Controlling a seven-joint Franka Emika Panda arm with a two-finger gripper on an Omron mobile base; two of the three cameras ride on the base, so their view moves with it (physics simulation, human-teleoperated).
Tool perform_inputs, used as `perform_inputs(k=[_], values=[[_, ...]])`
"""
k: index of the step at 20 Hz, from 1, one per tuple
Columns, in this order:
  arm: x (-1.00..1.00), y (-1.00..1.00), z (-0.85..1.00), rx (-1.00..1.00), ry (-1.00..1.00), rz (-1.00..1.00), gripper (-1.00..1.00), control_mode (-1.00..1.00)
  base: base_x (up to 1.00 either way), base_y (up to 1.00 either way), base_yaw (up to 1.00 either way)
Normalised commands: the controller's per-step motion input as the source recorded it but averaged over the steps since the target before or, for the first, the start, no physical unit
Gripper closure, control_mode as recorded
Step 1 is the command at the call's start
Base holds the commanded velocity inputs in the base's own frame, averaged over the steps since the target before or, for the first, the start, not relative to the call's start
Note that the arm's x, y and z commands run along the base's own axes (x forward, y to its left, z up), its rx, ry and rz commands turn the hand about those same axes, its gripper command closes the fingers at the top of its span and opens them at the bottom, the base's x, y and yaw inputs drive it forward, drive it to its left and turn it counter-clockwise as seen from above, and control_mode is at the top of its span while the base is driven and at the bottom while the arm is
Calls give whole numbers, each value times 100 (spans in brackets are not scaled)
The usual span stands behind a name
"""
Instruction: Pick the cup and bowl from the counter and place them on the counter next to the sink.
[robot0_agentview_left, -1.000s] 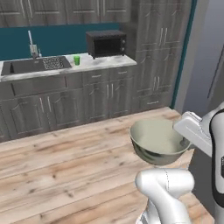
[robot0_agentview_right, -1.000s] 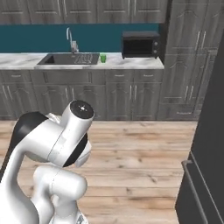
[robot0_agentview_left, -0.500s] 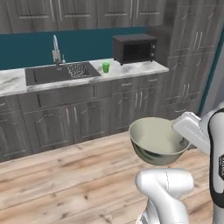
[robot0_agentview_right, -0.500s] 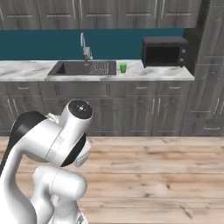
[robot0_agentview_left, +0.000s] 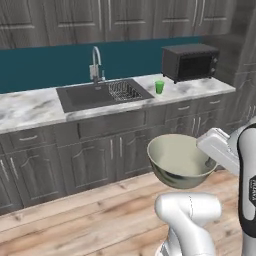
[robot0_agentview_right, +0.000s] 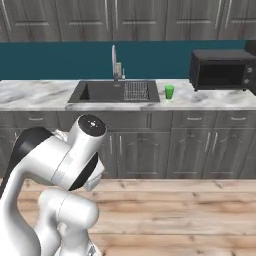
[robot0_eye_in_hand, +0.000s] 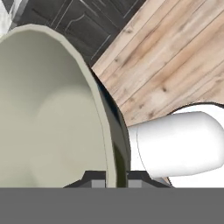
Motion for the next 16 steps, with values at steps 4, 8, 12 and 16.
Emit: perform_inputs(k=[4, 8, 12, 16], values=[[0, 0, 0, 0, 0, 0, 100, 100, 100, 87, 0], [0, 0, 0, 0, 0, 0, 100, 100, 100, 48, 0], [0, 0, 0, 0, 0, 0, 100, 100, 100, 39, 0], [0, 0, 0, 0, 0, 0, 100, 100, 100, 54, 0]])
